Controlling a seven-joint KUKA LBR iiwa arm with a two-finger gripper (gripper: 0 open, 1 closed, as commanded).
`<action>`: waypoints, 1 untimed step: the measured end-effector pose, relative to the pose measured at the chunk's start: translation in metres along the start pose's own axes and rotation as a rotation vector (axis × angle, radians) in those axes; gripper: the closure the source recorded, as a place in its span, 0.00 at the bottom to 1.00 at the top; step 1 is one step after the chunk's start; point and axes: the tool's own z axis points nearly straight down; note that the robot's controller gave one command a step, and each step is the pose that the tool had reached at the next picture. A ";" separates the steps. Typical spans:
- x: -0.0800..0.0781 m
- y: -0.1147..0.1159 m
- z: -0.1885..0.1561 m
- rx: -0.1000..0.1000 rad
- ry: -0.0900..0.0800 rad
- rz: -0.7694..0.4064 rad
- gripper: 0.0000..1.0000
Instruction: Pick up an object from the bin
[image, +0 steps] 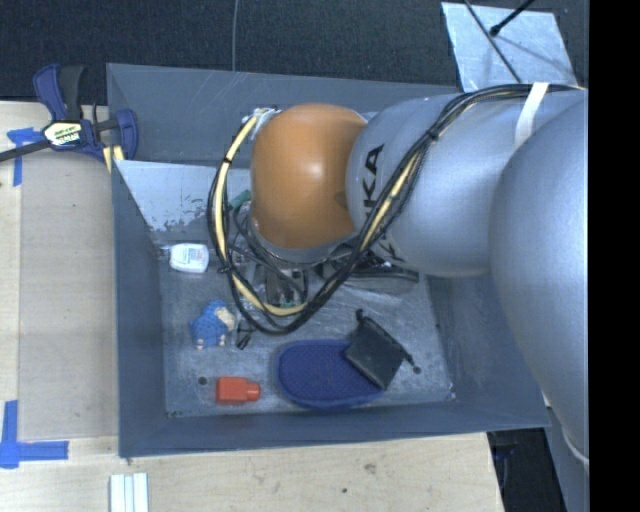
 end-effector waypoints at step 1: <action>0.006 0.002 0.109 0.003 0.006 0.276 0.00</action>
Offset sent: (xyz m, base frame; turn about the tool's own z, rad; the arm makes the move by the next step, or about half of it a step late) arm -0.0053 0.0032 -0.1066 0.2763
